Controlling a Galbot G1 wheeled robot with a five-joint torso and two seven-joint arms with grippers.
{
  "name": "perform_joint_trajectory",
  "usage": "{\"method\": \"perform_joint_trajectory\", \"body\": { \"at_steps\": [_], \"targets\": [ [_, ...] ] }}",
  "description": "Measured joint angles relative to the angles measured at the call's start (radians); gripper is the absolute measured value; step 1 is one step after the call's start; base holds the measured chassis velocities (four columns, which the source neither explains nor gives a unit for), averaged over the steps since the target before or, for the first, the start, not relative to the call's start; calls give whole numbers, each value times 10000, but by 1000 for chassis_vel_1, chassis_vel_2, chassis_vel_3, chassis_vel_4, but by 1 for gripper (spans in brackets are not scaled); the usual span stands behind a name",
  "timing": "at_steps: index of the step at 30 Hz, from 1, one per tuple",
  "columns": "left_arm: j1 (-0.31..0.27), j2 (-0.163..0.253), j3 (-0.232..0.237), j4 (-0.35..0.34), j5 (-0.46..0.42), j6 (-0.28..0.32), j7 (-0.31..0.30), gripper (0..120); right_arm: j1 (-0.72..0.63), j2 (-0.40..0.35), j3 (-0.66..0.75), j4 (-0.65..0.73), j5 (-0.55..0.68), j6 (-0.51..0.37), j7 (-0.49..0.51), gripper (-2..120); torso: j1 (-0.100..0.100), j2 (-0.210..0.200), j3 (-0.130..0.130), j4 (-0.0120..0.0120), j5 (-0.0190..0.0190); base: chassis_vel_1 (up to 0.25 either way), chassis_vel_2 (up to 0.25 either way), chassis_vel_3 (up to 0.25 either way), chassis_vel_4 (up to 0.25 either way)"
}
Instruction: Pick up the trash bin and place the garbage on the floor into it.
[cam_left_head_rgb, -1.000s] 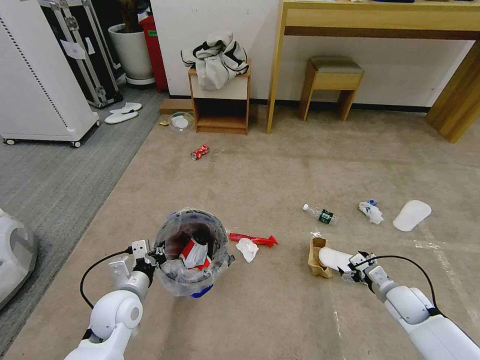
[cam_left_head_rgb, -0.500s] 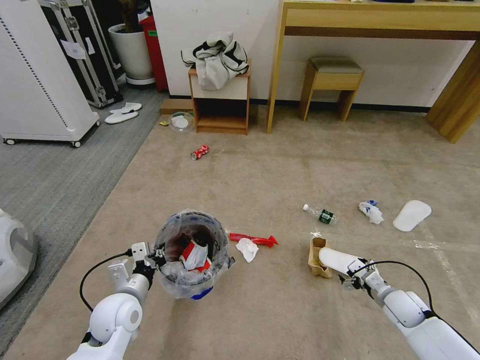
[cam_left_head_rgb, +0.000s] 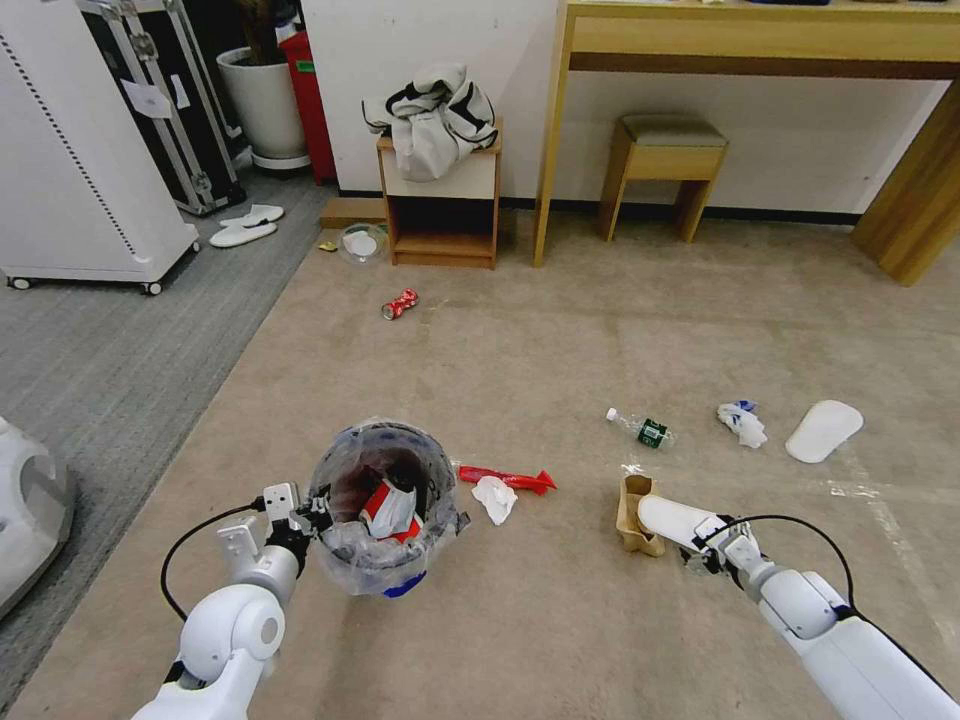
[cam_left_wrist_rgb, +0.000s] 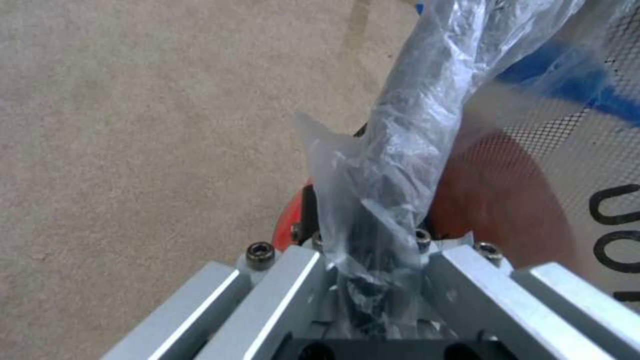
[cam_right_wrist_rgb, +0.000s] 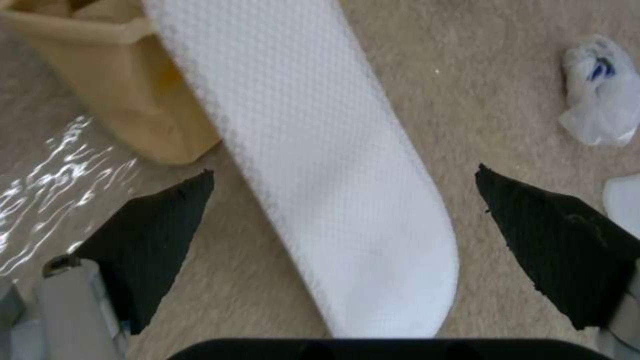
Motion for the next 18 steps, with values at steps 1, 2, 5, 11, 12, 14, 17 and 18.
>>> {"method": "perform_joint_trajectory", "body": {
  "at_steps": [1, 2, 5, 11, 12, 14, 17, 18],
  "targets": [
    [0, 0, 0, 0, 0, 0, 0, 1, 0, 0, 0, 0, 0, 0, 0, 100, 0, 0, 0, 0, 0, 0, 0, 0, 0],
    [-15, -8, 2, 21, -5, -3, 3, 1, 145, 19, -89, -124, 13, 8, 16, 100, 0, 0, 0, 0, -1, 0, 0, 0, 0],
    [-18, -27, 10, 54, -6, -6, 16, 1, 390, 95, -255, -386, 60, 36, 32, 100, 0, 0, 0, 1, -1, 0, 0, 0, 0],
    [-18, -37, 4, 95, -7, -25, 44, 1, 634, 222, -539, -562, 170, 36, 92, 100, 0, 0, 0, 1, -1, 0, 0, 0, 0],
    [-14, -33, -11, 99, -15, -37, 56, 1, 692, 264, -627, -595, 168, 30, 109, 100, 0, 0, 0, 1, -1, 0, 0, 0, 0],
    [2, -21, -27, 99, -26, -46, 79, 1, 786, 333, -706, -696, 108, 31, 135, 100, 0, 0, 0, 1, -1, 0, 0, 0, 0],
    [52, 12, -40, 100, -40, -61, 118, 1, 926, 434, -794, -866, 70, 32, 204, 100, 0, 0, 1, 0, -1, 0, 0, 0, 0],
    [86, 29, -56, 101, -48, -85, 158, 1, 1022, 494, -834, -966, 63, 26, 296, 100, 0, 0, 0, 2, -1, 0, 0, 0, 0]
  ]
}}
